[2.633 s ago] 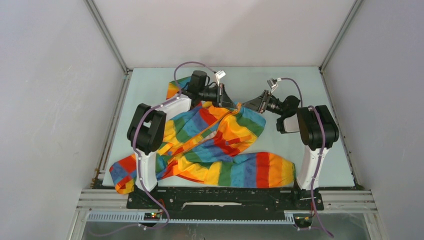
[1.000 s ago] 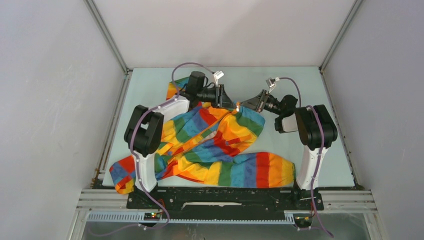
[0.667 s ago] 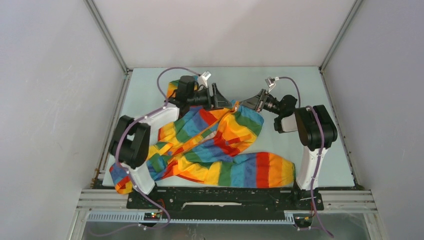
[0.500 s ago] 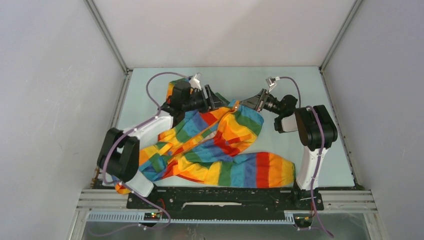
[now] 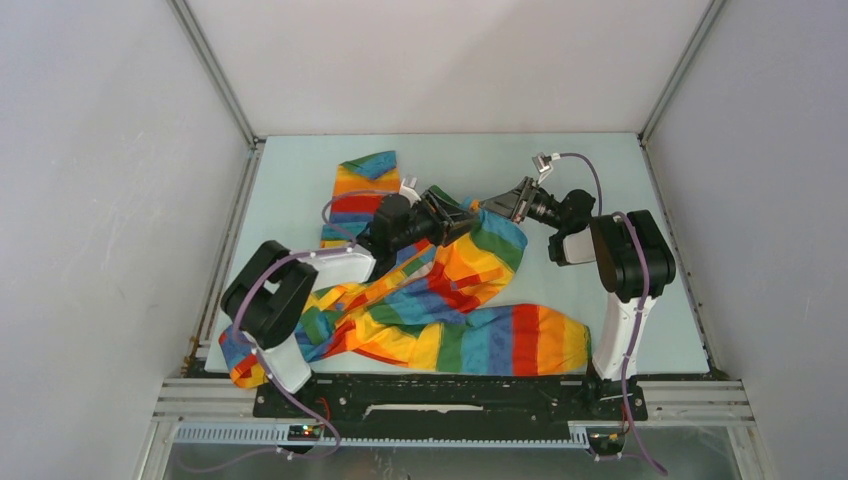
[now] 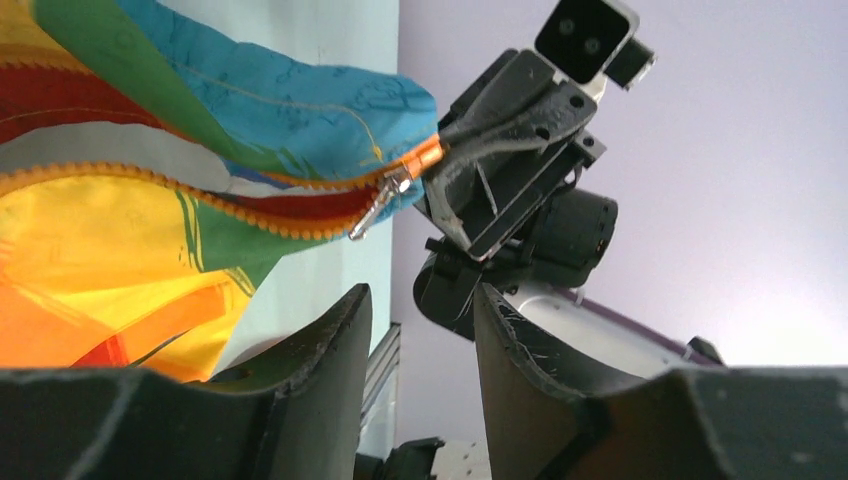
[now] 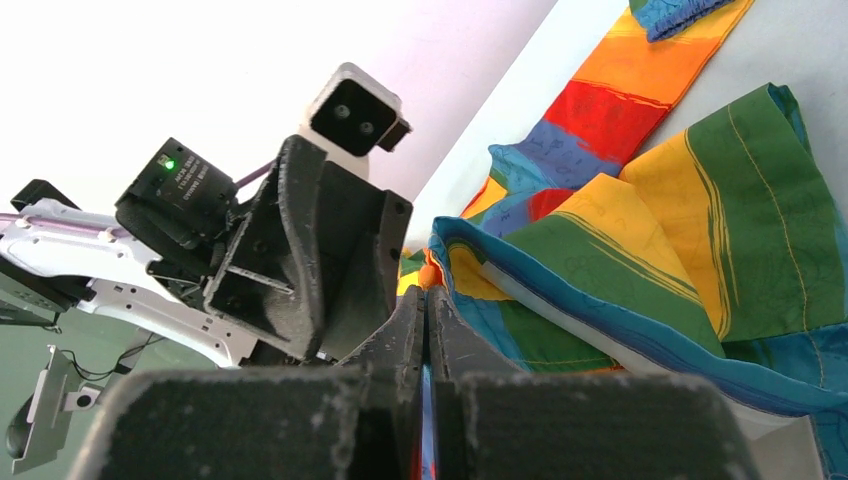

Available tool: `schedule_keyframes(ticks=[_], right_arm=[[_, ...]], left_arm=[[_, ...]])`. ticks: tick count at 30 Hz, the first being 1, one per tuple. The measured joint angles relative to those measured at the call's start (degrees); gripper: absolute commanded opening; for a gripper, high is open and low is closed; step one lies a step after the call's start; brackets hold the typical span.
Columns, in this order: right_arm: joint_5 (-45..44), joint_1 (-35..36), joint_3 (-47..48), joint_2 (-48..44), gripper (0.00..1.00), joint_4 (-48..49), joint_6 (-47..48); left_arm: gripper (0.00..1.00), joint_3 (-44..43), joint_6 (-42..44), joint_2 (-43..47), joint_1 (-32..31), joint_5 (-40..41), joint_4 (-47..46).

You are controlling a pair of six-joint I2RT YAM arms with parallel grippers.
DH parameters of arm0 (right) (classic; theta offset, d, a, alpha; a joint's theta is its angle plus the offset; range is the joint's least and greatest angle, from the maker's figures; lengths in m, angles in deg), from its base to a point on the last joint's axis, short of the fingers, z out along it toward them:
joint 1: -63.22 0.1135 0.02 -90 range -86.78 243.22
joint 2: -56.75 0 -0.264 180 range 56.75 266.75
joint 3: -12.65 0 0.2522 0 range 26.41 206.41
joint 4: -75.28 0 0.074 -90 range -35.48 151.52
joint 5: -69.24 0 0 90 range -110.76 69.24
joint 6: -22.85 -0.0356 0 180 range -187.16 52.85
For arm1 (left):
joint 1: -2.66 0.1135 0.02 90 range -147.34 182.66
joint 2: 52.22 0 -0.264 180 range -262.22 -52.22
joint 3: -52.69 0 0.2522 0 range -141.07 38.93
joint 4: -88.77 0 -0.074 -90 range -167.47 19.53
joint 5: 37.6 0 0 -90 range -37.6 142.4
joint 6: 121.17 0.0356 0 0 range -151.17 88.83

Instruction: Zip up the jacket

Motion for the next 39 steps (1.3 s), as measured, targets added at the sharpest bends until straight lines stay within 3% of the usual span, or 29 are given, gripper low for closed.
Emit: schedule_keyframes(ticks=[10, 26, 32, 39], right_arm=[[0.0, 0.0, 0.0, 0.0, 0.00, 0.0, 0.0], [0.0, 0.0, 0.0, 0.0, 0.00, 0.0, 0.0], [0.0, 0.0, 0.0, 0.0, 0.00, 0.0, 0.0], [0.0, 0.0, 0.0, 0.0, 0.00, 0.0, 0.0]], left_arm=[[0.43, 0.2, -6.1, -3.9, -0.2, 3.6, -8.0], [0.56, 1.1, -6.3, -5.2, -0.2, 4.0, -9.3], [0.47, 1.1, -6.2, -5.2, -0.2, 4.0, -9.9], [0.50, 1.1, -5.7, -5.6, -0.2, 4.0, -9.8]])
